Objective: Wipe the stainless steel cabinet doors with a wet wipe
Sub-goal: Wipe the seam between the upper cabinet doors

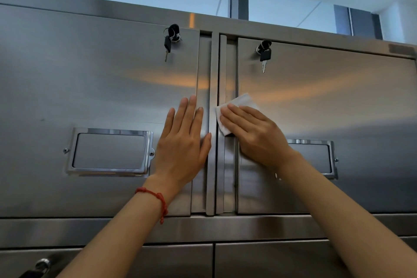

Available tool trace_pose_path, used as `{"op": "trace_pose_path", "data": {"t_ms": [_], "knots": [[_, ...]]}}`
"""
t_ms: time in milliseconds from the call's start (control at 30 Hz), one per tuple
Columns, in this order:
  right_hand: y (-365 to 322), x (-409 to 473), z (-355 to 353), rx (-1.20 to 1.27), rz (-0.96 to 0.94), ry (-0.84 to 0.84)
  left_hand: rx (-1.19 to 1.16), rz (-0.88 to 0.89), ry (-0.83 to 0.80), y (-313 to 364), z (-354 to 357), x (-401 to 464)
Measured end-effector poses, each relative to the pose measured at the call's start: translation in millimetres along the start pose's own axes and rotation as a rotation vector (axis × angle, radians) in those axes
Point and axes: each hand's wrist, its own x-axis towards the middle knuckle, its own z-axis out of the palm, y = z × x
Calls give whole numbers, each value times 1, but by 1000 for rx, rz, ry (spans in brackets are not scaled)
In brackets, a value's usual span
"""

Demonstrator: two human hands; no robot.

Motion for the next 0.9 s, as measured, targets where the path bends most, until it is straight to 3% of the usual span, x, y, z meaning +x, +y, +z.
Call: {"op": "trace_pose_path", "data": {"t_ms": [300, 900], "knots": [[28, 8, -2, 42, -224, -12, -3, 1, 0, -1, 2, 0], [46, 12, -3, 101, -393, -25, 16, 3, -21, 1, -3, 1]]}}
